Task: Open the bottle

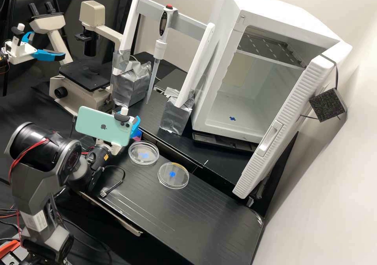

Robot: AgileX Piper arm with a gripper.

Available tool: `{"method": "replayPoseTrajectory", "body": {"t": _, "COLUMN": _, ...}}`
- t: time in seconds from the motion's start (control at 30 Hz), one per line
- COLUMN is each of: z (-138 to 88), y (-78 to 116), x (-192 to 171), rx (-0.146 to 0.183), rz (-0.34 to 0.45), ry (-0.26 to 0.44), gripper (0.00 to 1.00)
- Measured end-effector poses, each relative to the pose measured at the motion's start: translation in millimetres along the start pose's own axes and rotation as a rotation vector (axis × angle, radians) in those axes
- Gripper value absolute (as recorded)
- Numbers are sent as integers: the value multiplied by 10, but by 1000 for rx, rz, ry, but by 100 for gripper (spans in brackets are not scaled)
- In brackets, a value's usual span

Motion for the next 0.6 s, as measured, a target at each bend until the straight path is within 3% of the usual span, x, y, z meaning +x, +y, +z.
{"method": "replayPoseTrajectory", "body": {"t": 0.6, "z": 109, "y": 87, "x": 23, "rx": -3, "rz": -12, "ry": 45, "gripper": 0}}
